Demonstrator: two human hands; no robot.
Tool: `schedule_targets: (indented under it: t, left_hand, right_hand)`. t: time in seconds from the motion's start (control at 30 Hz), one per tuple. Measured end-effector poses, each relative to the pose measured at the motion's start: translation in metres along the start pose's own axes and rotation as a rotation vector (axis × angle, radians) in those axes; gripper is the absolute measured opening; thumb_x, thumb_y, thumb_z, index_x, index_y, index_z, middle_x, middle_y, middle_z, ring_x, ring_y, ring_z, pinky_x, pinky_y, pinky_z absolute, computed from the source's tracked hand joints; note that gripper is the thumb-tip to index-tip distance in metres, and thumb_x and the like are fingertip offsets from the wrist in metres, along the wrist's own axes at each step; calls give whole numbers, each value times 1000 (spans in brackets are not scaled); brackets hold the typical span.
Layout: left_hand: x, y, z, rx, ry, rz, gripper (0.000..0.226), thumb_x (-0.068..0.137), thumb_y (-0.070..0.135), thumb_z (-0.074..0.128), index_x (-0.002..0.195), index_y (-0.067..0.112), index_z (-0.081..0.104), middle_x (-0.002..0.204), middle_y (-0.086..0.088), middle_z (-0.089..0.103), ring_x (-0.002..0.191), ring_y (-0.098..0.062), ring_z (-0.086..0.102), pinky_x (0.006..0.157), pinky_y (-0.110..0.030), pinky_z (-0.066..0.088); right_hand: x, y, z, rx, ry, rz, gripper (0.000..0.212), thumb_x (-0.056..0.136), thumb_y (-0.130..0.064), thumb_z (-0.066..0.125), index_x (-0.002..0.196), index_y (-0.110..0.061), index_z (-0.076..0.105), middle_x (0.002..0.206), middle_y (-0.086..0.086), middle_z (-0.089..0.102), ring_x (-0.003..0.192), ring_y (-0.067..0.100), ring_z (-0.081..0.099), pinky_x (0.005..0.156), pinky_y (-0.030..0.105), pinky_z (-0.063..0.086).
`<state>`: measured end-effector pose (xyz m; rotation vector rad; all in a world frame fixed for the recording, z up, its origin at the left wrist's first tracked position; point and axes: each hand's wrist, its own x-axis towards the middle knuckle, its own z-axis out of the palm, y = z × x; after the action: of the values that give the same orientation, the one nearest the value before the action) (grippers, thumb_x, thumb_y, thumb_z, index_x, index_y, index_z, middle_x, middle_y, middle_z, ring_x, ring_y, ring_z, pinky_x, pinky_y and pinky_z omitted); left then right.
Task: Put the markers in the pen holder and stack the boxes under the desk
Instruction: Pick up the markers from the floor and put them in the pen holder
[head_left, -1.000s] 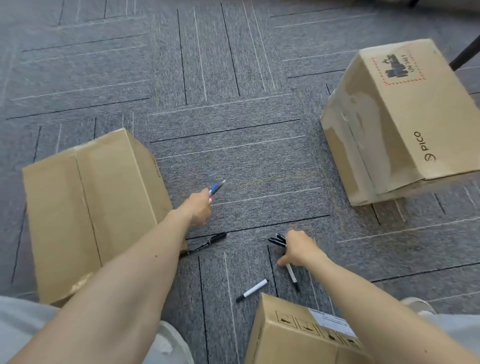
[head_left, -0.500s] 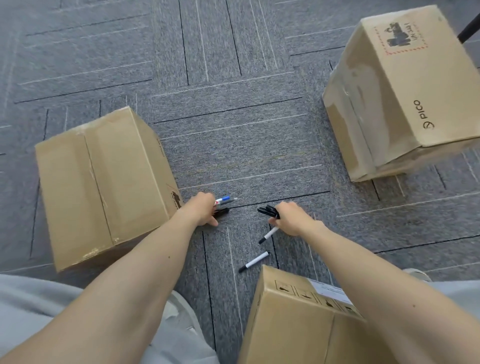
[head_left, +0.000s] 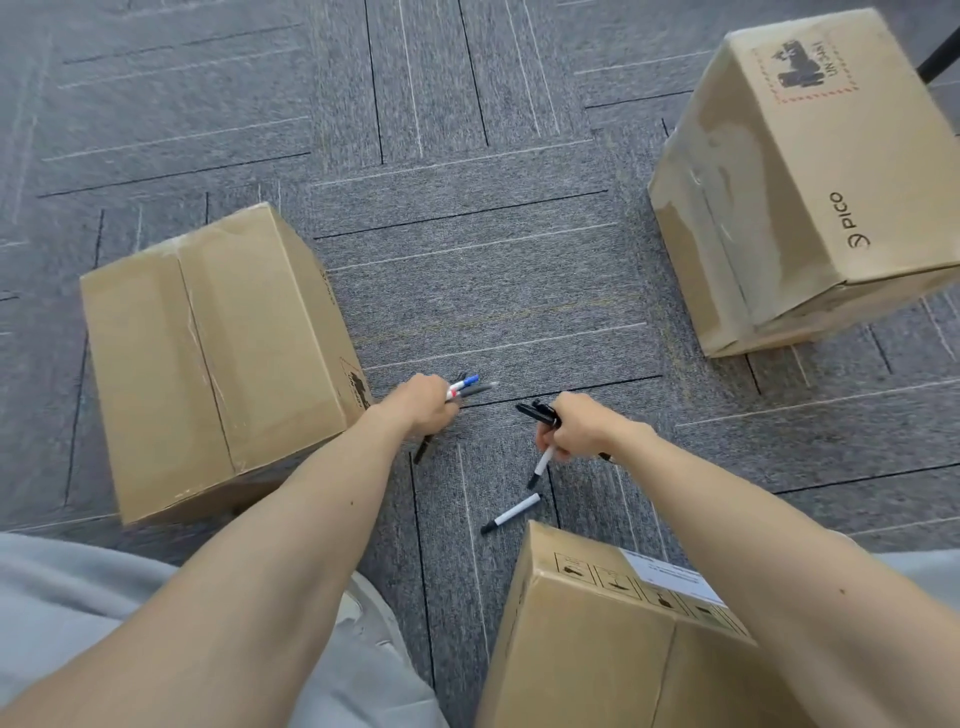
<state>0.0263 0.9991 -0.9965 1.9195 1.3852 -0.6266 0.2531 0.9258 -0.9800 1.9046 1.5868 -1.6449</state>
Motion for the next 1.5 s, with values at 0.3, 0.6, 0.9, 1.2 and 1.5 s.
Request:
schedule_targets:
  t: [0.3,0.6,0.9,1.2,1.5]
  left_hand:
    - [-11,35,4,-750,-146,46,12,101,13,49,91,8,47,70,-8,68,65,-19,66,59,-30,51]
    - [-4,46,57,-242,-151,97,35,90,40,68,76,16,46,71,-6,58,57,-19,46,54,-30,37]
    - [-15,63,80,134,-160,206,38,78,43,77,83,8,62,73,-3,60,59,-17,52,55,-31,48]
    - [-18,70,77,251,-181,313,16,88,21,59,76,10,57,75,-8,62,58,-22,55,50,-31,49]
    - [16,60,25,-311,-63,135,21,98,23,53,81,11,53,70,-4,56,52,-15,47,49,-27,42]
  right_hand:
    - [3,7,-15,534,169,59,22,91,14,47,86,9,68,92,29,71,74,25,72,76,34,62]
    - [-1,47,-35,476,503,263,16,98,-5,54,101,4,67,80,20,71,40,10,63,40,17,51]
    - [1,46,-24,297,439,231,25,100,-26,56,93,-2,58,75,8,59,57,19,48,48,28,36]
    - [5,45,-25,287,295,241,28,101,-29,52,96,-3,58,71,7,52,56,18,39,51,31,29]
    - [8,35,-36,433,246,131,24,104,-26,41,97,-8,54,75,5,47,54,14,36,52,30,33]
